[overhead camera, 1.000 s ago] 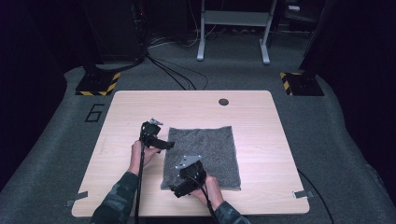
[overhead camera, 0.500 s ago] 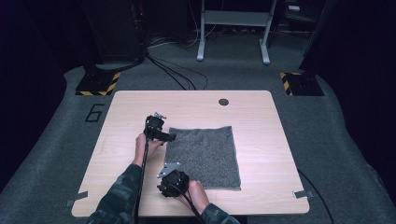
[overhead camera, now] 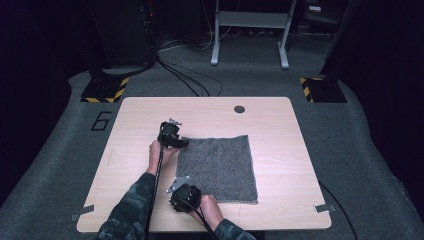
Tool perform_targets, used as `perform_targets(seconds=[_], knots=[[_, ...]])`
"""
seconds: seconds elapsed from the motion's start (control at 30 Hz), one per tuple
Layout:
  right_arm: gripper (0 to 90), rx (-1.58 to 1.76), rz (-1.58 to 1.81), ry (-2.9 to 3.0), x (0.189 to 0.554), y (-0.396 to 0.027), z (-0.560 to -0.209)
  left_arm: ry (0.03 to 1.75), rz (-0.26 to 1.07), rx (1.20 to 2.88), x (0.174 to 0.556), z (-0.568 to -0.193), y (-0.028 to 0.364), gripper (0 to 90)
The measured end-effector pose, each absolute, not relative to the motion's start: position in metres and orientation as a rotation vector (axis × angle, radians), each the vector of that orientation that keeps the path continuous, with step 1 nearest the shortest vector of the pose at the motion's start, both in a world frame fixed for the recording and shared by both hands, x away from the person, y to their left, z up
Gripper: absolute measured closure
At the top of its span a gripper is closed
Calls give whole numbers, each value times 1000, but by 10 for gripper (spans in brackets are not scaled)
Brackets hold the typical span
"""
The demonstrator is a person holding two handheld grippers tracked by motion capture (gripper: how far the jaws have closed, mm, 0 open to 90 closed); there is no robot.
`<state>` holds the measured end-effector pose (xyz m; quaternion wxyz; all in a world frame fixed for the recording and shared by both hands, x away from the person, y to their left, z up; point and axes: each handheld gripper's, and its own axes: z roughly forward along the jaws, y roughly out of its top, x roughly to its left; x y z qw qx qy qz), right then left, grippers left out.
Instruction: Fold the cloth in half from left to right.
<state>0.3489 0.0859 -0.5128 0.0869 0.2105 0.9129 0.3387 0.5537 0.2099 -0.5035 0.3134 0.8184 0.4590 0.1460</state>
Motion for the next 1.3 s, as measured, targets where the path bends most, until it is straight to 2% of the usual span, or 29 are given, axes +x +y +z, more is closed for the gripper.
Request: perform_targets(seconds=[0.23,0.4,0.67,1.3], knots=[[775,640,983,2725,348,85,-512,1208,390,2178,556,-507,206,560],[842,638,1010,2698,348,84,-514,1183,413,2192,556,-508,203,669],[870,648,1027,2674,345,83,-515,1154,433,2180,553,-510,199,818],[878,687,1161,2628,337,65,-503,1145,443,2183,549,-496,201,850]])
